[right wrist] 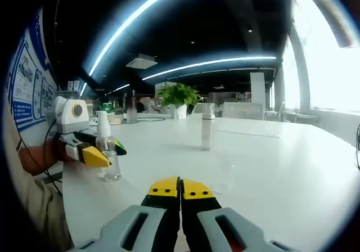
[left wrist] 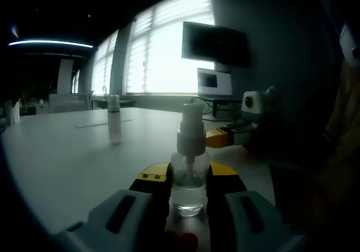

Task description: Clamp pump bottle remove cover press pump head put on cover

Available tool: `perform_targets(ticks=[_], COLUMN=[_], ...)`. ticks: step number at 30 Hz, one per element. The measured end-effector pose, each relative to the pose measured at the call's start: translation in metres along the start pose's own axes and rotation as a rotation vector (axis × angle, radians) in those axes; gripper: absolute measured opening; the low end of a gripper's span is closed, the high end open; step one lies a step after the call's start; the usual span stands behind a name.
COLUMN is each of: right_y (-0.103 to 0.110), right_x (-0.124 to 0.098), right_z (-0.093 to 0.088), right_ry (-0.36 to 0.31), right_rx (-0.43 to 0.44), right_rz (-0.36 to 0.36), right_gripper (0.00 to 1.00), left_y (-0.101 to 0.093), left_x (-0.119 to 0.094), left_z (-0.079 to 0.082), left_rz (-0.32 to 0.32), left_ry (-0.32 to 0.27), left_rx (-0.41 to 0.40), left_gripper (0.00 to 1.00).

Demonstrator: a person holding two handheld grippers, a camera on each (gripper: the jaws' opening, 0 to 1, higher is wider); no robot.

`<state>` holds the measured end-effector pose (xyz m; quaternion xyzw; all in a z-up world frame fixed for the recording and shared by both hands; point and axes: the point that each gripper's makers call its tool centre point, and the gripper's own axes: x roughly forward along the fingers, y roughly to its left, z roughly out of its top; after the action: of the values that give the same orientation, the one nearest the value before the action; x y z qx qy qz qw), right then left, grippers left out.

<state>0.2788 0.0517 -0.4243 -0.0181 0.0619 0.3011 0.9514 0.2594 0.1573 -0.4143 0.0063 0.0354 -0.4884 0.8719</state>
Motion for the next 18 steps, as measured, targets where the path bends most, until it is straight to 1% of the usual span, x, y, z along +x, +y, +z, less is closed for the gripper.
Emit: perform_targets(ticks=[12,15,18], right_y=[-0.001,0.0016,0.0046], right_x=[0.0,-0.0011,-0.0014], right_z=[0.0016,0.0035,0.0073], right_ry=[0.001,0.001,0.005], right_rx=[-0.009,-0.002,-0.025], right_rz=[-0.01,-0.001,0.0], right_gripper=[0.0,0.0,0.0], left_y=[0.0011,0.0014,0.0009], left_x=[-0.0002,-0.0004,-0.0004], left_z=[-0.0003,-0.0004,-0.0004], left_rz=[-0.001,0.0,0.001], left_ry=[0.0,0.0,-0.001], left_rx=[-0.003,-0.009,-0.006], left_gripper=[0.16,0.16,0.16])
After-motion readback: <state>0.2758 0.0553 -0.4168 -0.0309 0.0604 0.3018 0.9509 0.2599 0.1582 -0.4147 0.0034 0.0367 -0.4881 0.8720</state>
